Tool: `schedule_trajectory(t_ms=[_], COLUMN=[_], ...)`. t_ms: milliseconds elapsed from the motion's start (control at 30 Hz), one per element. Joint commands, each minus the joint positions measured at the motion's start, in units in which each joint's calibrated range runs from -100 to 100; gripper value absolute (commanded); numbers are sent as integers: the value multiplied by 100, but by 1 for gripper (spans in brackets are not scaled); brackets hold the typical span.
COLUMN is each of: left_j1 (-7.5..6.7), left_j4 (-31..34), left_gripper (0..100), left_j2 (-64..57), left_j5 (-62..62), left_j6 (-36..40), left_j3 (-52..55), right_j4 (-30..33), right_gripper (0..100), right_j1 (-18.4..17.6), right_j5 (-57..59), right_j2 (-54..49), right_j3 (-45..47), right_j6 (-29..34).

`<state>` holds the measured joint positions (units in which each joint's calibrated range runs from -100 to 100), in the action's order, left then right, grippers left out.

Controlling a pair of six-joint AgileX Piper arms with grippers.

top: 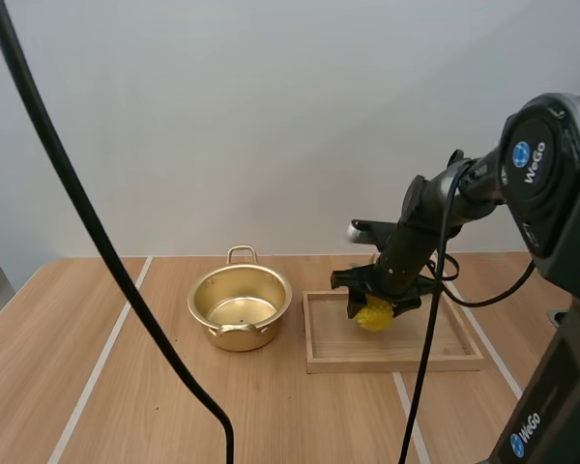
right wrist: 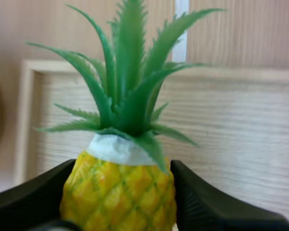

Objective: Open the pot, put the pineapple inside, and close it

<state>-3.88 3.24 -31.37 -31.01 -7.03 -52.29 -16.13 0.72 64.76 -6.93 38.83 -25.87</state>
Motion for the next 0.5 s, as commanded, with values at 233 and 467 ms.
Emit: schedule_trajectory(t_ms=[233, 467], left_j1=[-14, -14], left_j4=[42, 42], left_gripper=[0, 0], left_j2=[4, 4], left_j5=[180, 180], left_j6=[60, 60], left_j3=[-25, -25], right_j4=[-148, -1265], right_gripper=[0, 0], right_j1=[16, 16], right_j5=[1245, 1393], right_j2=[-1934, -2856], right_j3=[-961, -1130], right_j6=[-65, -1023])
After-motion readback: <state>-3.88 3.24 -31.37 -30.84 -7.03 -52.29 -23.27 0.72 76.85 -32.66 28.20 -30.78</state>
